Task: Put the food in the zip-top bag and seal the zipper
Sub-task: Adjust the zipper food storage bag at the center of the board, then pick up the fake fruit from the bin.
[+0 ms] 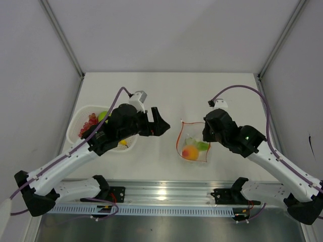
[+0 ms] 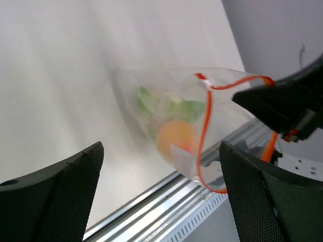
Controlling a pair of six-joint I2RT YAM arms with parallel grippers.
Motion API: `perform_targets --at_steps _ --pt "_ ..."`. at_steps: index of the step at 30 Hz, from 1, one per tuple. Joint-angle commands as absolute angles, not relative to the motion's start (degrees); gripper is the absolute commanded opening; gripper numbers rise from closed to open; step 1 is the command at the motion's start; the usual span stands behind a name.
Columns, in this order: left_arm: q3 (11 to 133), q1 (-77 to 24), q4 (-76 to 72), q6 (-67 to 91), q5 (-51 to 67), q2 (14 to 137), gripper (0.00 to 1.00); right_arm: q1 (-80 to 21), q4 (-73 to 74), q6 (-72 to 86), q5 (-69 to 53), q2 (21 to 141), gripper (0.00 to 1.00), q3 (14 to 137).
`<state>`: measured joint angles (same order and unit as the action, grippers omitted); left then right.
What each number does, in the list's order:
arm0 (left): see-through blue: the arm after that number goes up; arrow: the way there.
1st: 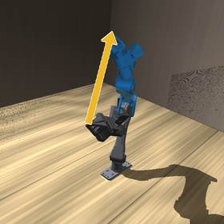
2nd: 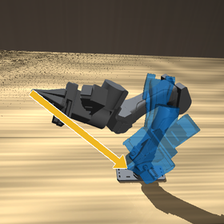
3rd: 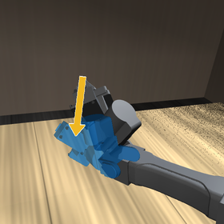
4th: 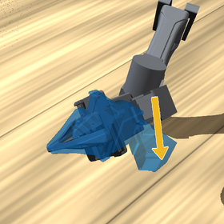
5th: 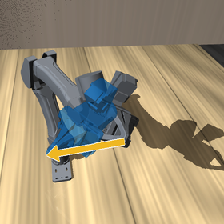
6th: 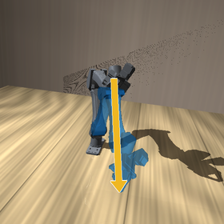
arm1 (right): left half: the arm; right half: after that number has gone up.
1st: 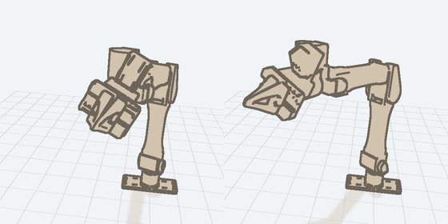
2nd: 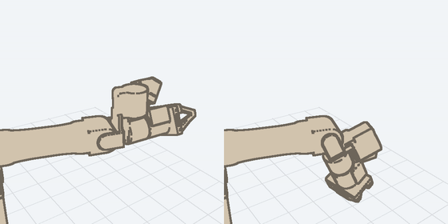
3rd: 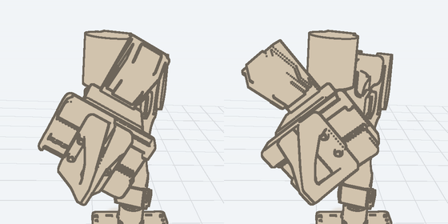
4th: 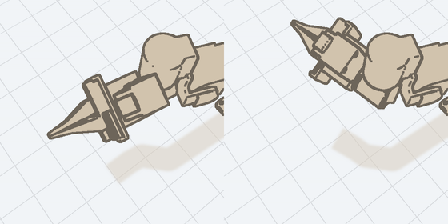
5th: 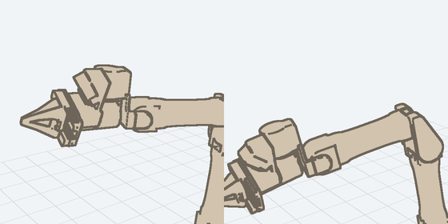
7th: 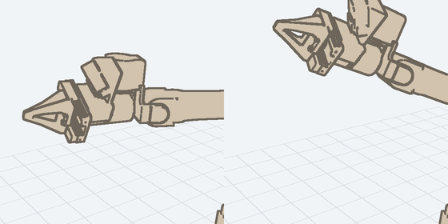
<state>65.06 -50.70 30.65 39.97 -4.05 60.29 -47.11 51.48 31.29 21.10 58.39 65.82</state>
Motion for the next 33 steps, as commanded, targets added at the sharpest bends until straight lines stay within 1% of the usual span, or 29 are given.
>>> perform_targets --at_steps 1,4,7,11,14,19,22,23,28,33 --pt "62.1 -45.1 34.4 40.3 -6.7 57.7 0.96 -47.0 49.4 31.0 20.3 59.2 0.0 67.3" --pt "58.1 -34.7 37.0 41.3 -5.4 55.5 0.97 -47.1 49.1 30.7 20.5 59.6 0.0 67.4" --pt "57.6 -27.6 41.5 41.1 -6.6 56.0 0.96 -47.0 49.1 30.6 20.4 60.1 0.0 67.3" --pt "57.0 -20.8 43.9 40.4 -6.2 57.9 0.97 -47.1 49.0 30.4 20.2 60.2 0.0 66.9" --pt "54.3 -16.0 42.6 40.9 -4.0 58.8 0.97 -47.1 49.0 30.5 20.2 60.4 0.0 66.7" --pt "52.9 -7.2 42.6 41.3 -3.9 61.4 0.97 -47.1 49.0 30.4 20.0 60.2 0.0 66.4" --pt "51.7 -2.0 39.9 41.0 -0.7 62.6 0.96 -47.1 48.9 30.2 19.9 60.2 0.0 66.1" --pt "51.2 -1.2 39.2 40.9 1.1 63.6 0.96 -47.1 48.7 30.1 19.7 60.2 0.0 66.0" --pt "51.2 -0.2 39.8 41.7 2.1 68.3 0.95 -47.1 48.2 30.1 19.2 60.6 0.0 65.8" --pt "47.6 -0.2 37.8 43.3 4.6 71.4 0.94 -47.1 47.8 29.7 19.2 60.9 0.0 65.6"
